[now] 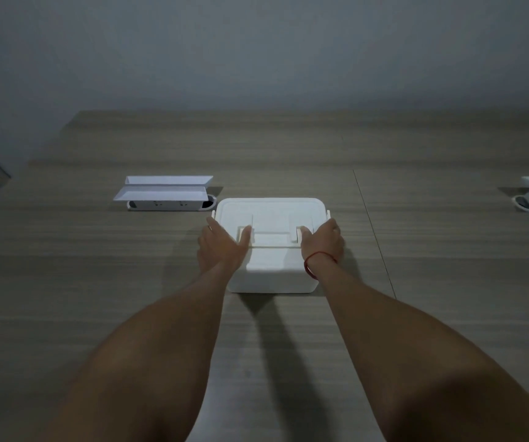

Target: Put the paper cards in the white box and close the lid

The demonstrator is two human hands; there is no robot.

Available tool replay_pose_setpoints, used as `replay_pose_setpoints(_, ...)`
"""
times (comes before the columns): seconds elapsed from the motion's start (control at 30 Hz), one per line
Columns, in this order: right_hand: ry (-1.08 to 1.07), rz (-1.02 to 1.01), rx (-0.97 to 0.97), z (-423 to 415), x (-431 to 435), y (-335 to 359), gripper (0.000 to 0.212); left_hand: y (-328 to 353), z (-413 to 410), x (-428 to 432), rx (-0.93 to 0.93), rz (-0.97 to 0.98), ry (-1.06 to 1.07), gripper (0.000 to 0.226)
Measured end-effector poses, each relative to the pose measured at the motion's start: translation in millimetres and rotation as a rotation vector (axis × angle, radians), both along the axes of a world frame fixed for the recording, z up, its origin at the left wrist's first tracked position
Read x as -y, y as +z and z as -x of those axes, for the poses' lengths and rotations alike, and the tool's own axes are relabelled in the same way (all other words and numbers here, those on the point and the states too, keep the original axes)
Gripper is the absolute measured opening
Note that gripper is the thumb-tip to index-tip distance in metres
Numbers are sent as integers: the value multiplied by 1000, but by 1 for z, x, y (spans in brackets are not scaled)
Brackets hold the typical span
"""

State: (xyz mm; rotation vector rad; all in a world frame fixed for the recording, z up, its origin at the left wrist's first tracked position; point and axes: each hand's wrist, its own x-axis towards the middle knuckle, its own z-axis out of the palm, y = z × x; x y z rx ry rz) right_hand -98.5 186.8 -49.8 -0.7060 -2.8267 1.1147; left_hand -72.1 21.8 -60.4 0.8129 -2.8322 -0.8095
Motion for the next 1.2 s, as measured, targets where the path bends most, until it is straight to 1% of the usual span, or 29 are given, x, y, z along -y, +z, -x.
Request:
replay_pose_setpoints(0.2,2,-6,3,22,12,0,58,-1,22,13,-23,7,-13,93)
replay_pose_setpoints(0.3,-5,-2,16,43,21,1,60,-1,42,23,-4,12,-15,94)
replay_pose_setpoints(0.57,-6,49,36,94,30,2,64,-2,89,30,-3,12,-8,95)
replay_pose_setpoints(0.73,1,89,73,91,26,3,65,4,90,35,59,-41,-61,95)
replay_pose_setpoints(0.87,55,99,105,68,19,6,66,5,60,33,53,-134,-40,95)
replay_pose_setpoints(0.93,97,90,97,47,14,10,66,4,38,32,20,-173,-29,90)
replay_pose_setpoints(1.03,139,115,40,17,8,10,59,-1,6,32,-44,-213,-29,73)
replay_pose_setpoints(1.13,165,139,10,-23,6,-9,50,-19,-34,27,-75,-188,-112,58)
replay_pose_setpoints(1.2,212,100,57,-50,8,-24,49,-31,-53,17,-55,-205,-154,49)
